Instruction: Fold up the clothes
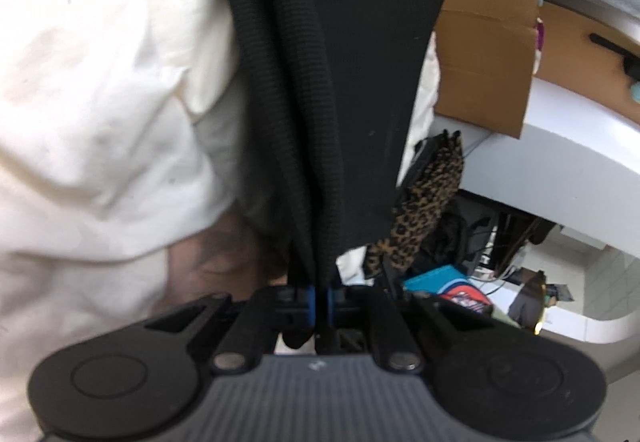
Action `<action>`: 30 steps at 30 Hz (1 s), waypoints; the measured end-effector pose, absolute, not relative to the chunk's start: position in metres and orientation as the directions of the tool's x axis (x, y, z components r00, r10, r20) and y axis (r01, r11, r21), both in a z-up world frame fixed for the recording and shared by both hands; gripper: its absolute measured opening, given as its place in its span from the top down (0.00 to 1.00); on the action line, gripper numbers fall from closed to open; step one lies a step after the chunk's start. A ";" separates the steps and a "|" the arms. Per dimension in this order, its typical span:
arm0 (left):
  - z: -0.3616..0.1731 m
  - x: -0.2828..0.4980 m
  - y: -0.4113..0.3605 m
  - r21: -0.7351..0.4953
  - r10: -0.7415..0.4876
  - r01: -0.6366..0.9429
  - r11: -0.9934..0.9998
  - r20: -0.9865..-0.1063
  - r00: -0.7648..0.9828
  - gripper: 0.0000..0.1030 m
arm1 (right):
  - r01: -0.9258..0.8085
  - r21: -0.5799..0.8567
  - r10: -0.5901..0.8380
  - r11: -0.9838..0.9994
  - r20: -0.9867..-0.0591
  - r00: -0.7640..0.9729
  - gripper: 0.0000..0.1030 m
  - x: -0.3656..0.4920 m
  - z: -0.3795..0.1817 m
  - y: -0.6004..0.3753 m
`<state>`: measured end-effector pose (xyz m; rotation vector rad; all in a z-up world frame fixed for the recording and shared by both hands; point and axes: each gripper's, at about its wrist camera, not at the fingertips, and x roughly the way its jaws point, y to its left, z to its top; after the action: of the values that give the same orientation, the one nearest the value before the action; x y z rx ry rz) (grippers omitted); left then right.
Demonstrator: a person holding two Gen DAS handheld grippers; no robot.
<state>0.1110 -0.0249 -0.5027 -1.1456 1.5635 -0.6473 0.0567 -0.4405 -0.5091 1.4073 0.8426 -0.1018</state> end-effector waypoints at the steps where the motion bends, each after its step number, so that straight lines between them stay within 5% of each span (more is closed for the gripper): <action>1: -0.500 0.112 -0.025 -0.855 -0.910 -0.344 0.388 -0.416 0.006 0.95 | 0.532 0.826 0.418 0.186 -0.557 0.718 0.31 0.056 -0.510 -0.440; 14: -0.478 0.118 -0.023 -0.872 -0.927 -0.344 0.348 -0.375 0.013 0.95 | 0.495 0.865 0.549 0.078 -0.452 0.703 0.31 0.070 -0.521 -0.406; 21: -0.480 0.119 -0.019 -0.858 -0.917 -0.350 0.375 -0.400 -0.002 0.95 | 0.469 0.874 0.483 0.128 -0.468 0.740 0.42 0.083 -0.520 -0.433; 30: -0.482 0.120 -0.020 -0.847 -0.906 -0.347 0.402 -0.422 -0.020 0.95 | 0.461 0.856 0.392 0.235 -0.518 0.760 0.45 0.101 -0.512 -0.471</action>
<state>0.1200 -0.0203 -0.4819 -1.1399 1.5872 -0.6527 0.1012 -0.4705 -0.5116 1.3738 0.7672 -0.0544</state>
